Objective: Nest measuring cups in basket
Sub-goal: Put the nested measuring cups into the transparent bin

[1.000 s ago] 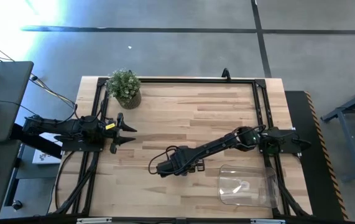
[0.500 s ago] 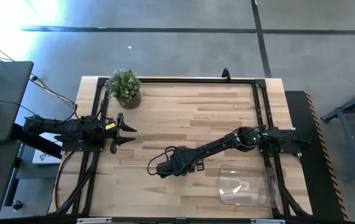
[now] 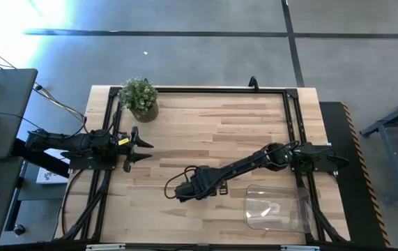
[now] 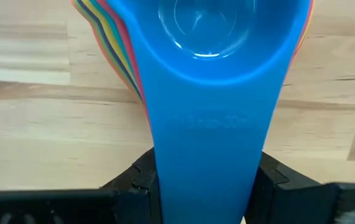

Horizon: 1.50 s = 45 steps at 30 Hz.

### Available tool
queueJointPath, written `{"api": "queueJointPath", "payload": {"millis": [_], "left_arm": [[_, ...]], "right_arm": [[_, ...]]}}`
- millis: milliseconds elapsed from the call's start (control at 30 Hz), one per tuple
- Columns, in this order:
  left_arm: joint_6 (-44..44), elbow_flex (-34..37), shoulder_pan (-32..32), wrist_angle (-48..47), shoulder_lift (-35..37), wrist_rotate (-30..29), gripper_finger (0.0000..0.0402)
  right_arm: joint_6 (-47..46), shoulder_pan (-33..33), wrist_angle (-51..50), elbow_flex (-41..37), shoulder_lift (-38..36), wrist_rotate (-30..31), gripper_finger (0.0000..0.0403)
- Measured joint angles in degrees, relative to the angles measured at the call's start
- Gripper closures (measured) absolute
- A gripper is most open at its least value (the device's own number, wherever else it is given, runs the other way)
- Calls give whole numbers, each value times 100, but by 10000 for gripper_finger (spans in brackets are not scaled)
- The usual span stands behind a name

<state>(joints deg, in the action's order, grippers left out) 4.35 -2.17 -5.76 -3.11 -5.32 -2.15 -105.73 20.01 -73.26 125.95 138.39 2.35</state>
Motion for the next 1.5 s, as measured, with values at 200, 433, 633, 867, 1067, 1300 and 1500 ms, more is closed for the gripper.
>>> {"api": "queueJointPath", "payload": {"millis": [200, 433, 633, 867, 1067, 1300, 1500], "left_arm": [[-1, 0, -1, 0, 2, 0, 234], [1, 0, 0, 1, 2, 1, 234], [1, 0, 0, 0, 1, 0, 234], [1, 0, 0, 0, 1, 0, 234], [1, 0, 0, 0, 1, 1, 234], [1, 0, 0, 0, 1, 0, 234], [1, 0, 0, 0, 0, 0, 234]], "right_arm": [[-377, 126, 72, 0, 0, 200, 276], [-613, 247, 60, 0, 0, 337, 276], [-653, 330, -14, 0, 0, 469, 277], [-654, 378, -152, 0, 0, 585, 277], [-634, 246, -172, -4, 0, -149, 278], [-382, 28, -153, -9, -4, -864, 278], [-353, -69, -125, -13, -4, -1231, 278]]}}
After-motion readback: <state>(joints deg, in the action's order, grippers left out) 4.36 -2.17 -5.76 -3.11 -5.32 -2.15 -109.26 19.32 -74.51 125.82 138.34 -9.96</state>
